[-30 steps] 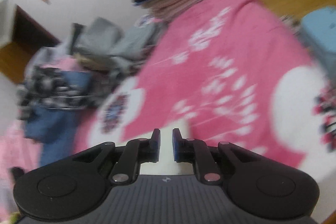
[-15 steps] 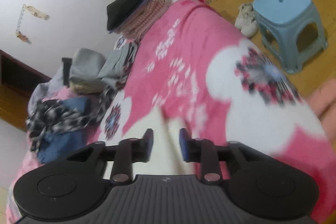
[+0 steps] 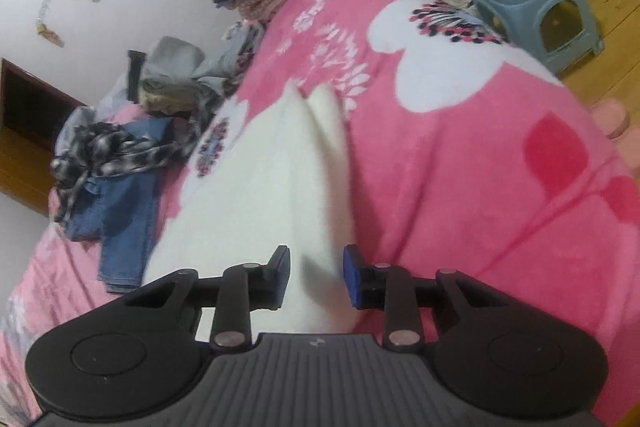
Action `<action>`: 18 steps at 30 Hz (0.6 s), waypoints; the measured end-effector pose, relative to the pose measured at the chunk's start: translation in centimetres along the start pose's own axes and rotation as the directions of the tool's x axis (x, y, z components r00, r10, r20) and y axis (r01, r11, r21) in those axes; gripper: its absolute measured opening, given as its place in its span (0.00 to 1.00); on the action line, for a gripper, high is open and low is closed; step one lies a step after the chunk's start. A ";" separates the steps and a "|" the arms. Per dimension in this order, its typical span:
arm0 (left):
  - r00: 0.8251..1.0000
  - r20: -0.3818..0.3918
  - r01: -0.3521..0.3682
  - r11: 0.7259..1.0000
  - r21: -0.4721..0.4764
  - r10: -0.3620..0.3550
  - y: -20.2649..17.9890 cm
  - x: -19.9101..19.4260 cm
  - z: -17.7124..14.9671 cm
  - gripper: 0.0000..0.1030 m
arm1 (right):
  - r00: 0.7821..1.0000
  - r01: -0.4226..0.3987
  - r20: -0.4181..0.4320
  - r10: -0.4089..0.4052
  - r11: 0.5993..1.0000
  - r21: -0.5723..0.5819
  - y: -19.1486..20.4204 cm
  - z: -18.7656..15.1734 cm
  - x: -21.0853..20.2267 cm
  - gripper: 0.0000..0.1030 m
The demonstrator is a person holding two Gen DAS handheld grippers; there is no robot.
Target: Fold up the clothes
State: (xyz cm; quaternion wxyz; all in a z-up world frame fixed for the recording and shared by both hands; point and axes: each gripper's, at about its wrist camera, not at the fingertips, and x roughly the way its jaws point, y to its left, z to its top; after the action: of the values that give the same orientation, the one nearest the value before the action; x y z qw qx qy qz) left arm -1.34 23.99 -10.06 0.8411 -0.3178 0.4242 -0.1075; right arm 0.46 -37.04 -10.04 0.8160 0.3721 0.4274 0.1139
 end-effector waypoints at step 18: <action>0.997 -0.074 0.024 0.996 0.082 -0.018 0.8 0.9 -0.6 0.10 | 0.983 -0.163 -0.102 0.155 0.984 -0.071 -2.6 -1.2 -0.3 0.12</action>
State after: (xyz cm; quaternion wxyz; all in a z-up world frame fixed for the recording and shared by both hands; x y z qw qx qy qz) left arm -1.36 23.88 -11.39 0.8363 -0.2828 0.4467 -0.1455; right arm -1.03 -38.35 -12.13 0.7968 0.3666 0.4303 0.2134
